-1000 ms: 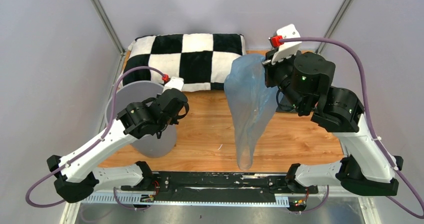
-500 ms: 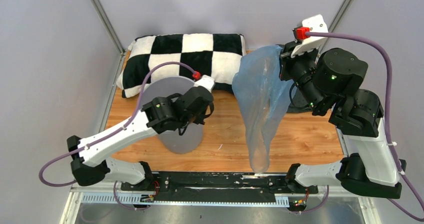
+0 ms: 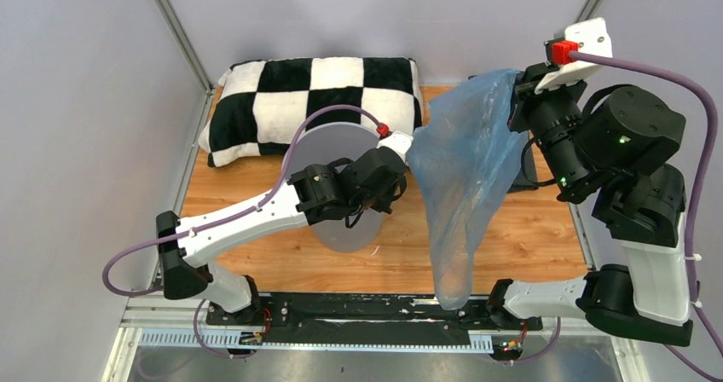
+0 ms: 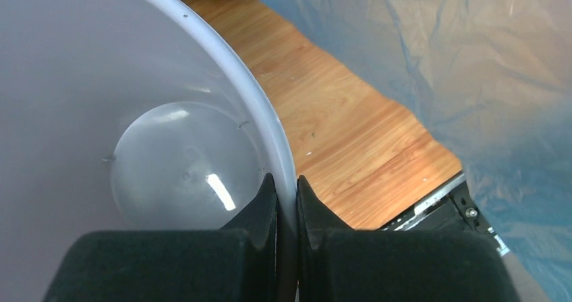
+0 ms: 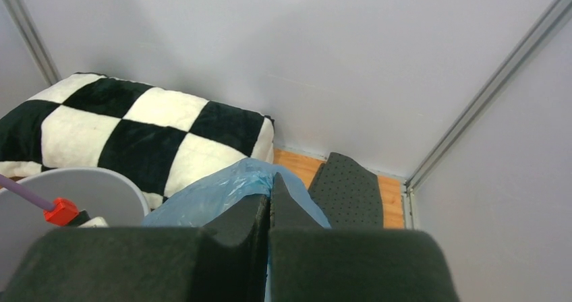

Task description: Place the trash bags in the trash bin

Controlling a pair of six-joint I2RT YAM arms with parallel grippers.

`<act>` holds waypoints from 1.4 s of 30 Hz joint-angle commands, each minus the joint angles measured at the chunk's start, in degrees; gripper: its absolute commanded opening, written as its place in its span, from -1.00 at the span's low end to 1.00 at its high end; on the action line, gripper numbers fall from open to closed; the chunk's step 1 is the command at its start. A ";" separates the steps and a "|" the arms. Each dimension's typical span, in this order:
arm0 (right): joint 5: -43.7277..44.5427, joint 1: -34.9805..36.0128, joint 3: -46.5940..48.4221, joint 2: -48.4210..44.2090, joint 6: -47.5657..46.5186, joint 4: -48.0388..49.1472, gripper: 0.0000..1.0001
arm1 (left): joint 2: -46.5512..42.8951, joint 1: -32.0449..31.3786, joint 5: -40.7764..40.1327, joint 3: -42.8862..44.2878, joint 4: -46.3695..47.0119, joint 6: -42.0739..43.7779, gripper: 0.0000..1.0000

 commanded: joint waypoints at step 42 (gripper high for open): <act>-41.97 0.69 7.20 5.99 8.48 35.09 -1.00 | -29.26 -0.45 -17.87 -2.69 8.24 11.64 0.16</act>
